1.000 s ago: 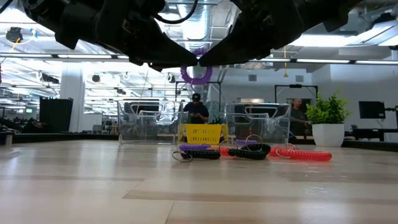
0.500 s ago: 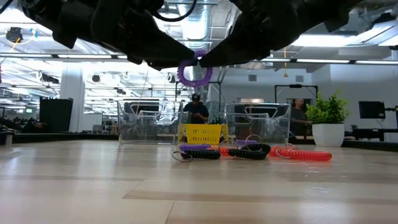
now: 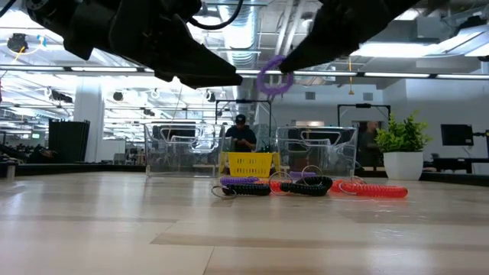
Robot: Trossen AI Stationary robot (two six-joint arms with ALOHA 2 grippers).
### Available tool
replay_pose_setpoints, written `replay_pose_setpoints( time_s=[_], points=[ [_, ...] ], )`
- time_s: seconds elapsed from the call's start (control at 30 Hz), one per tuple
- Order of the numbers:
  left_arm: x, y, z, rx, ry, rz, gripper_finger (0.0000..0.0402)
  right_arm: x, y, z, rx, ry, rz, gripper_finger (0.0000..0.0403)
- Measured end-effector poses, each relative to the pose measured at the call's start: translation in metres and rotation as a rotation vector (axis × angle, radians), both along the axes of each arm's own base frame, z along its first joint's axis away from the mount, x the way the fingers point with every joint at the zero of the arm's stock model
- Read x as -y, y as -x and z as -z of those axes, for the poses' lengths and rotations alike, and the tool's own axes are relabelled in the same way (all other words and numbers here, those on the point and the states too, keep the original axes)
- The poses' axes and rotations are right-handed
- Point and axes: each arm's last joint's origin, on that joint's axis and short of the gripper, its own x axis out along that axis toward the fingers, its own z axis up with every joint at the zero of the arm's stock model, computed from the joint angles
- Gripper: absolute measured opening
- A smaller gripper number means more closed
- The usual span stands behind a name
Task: Sort spring keychains
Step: Put the bottom violet spring keychain into the right transparent bin
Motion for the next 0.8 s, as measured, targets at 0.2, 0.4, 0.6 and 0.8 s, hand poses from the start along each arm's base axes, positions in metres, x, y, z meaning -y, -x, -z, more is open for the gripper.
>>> replay_pose_setpoints(
  time_s=[0.2, 0.4, 0.6, 0.8],
  points=[
    [0.0, 0.0, 0.0, -0.003, -0.001, 0.0, 0.0219, 0.013, 0.015, -0.01, -0.015, 0.138, 0.196, 0.002],
    [0.0, 0.0, 0.0, -0.004, -0.001, 0.0, 0.0219, 0.048, 0.026, -0.025, -0.035, 0.179, 0.347, 0.0028],
    [0.0, 0.0, 0.001, -0.007, -0.002, 0.0, 0.0219, 0.094, 0.033, -0.029, -0.081, 0.127, 0.455, 0.0027],
    [0.0, 0.0, 0.001, -0.007, -0.002, 0.0, 0.0219, 0.146, 0.035, -0.023, -0.105, -0.027, 0.516, 0.0022]
  ],
)
